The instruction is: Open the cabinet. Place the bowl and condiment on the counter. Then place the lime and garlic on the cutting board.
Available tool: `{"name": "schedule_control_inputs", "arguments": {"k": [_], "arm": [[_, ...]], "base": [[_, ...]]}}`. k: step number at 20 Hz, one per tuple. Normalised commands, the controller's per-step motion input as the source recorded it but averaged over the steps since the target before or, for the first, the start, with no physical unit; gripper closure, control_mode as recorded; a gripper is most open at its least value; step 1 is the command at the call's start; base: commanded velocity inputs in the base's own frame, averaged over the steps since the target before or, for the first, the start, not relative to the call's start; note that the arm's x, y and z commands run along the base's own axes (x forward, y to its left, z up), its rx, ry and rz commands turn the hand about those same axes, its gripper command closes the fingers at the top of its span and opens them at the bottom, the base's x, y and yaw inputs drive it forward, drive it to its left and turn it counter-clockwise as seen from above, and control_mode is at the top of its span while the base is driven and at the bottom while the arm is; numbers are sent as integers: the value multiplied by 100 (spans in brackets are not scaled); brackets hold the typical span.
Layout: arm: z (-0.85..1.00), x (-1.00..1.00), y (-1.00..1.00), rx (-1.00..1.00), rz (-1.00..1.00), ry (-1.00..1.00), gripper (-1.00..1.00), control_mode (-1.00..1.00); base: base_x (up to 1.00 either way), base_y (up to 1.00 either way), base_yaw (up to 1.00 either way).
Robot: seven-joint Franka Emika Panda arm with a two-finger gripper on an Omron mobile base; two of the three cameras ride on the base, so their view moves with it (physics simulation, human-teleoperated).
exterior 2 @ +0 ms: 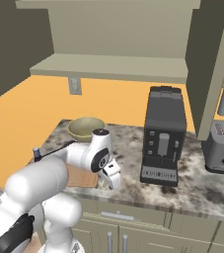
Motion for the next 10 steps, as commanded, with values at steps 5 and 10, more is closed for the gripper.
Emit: {"name": "schedule_control_inputs", "arguments": {"k": [5,10], "arm": [[-10,0,0,-2,-3,0,-100,-100],[-10,3,0,0,-2,0,-100,-100]], "base": [[0,0,0],[0,0,0]]}}
